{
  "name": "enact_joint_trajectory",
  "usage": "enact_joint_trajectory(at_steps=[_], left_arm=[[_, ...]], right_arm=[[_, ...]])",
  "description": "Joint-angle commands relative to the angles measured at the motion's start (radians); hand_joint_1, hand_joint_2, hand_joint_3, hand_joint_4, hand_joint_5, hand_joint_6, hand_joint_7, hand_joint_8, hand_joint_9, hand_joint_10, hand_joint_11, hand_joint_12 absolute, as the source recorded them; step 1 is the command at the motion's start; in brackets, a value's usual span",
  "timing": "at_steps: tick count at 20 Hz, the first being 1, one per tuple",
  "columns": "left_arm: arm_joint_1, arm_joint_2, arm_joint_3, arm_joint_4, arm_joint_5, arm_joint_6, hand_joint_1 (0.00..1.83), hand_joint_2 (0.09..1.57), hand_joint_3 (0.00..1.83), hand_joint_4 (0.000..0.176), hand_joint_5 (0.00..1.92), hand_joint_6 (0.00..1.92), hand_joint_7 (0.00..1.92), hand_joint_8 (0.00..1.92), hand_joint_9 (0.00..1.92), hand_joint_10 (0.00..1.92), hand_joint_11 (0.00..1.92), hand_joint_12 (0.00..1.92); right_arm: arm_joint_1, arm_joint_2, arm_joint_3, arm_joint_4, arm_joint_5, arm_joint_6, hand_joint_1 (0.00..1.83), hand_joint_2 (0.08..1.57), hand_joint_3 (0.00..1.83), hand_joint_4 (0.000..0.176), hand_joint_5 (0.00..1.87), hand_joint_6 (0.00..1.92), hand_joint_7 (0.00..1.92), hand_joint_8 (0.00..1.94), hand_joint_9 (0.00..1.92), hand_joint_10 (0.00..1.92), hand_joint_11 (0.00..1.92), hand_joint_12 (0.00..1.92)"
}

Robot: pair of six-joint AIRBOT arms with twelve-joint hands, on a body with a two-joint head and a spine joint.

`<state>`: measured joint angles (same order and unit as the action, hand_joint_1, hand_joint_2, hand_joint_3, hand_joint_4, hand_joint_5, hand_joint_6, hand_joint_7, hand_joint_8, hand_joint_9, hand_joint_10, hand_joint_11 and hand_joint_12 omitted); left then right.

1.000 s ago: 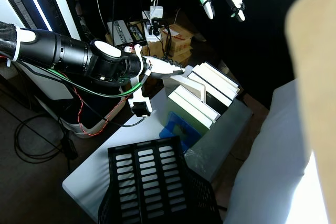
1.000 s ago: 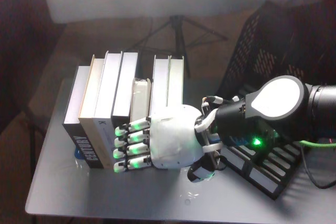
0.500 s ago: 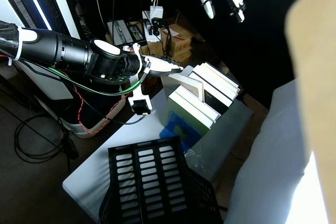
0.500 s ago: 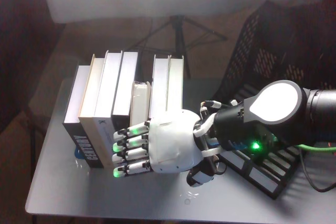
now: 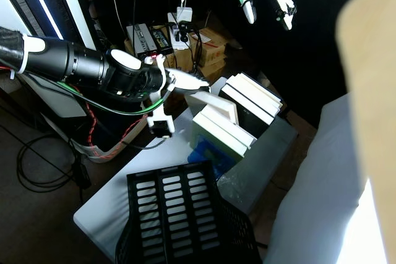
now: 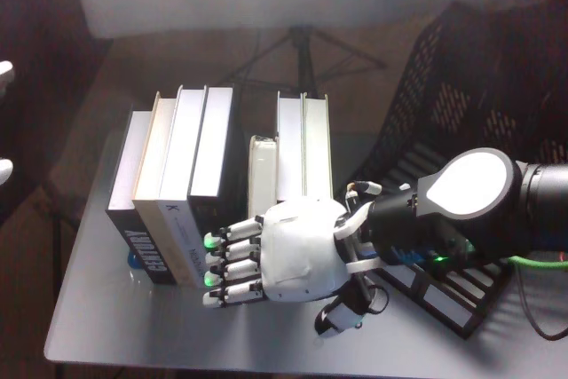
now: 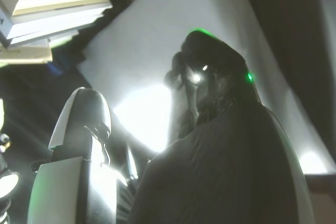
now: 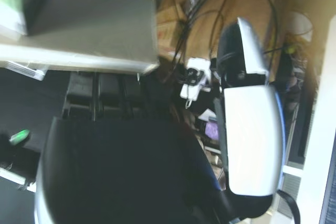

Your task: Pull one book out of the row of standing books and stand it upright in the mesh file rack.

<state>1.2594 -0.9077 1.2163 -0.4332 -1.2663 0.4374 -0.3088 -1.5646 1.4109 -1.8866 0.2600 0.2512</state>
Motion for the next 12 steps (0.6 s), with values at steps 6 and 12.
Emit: enact_joint_trajectory(at_steps=[6,12], left_arm=[[-0.024,0.009,0.017,-0.001,-0.103,-0.001,0.70,1.31,0.00,0.051,0.19,0.02,0.23,0.02,0.00,0.72,0.00,1.89],[-0.025,0.009,0.017,-0.002,-0.113,-0.003,0.76,1.29,0.00,0.055,0.21,0.01,0.24,0.01,0.00,0.62,0.00,1.84]], right_arm=[[-0.011,0.035,0.002,0.000,-0.018,0.004,1.09,1.07,0.00,0.000,0.47,0.11,0.53,0.14,0.46,0.27,0.00,1.33],[-0.011,0.035,0.005,-0.013,-0.018,0.004,1.37,1.11,0.00,0.000,0.92,0.97,1.00,0.89,1.00,1.30,0.86,1.74]])
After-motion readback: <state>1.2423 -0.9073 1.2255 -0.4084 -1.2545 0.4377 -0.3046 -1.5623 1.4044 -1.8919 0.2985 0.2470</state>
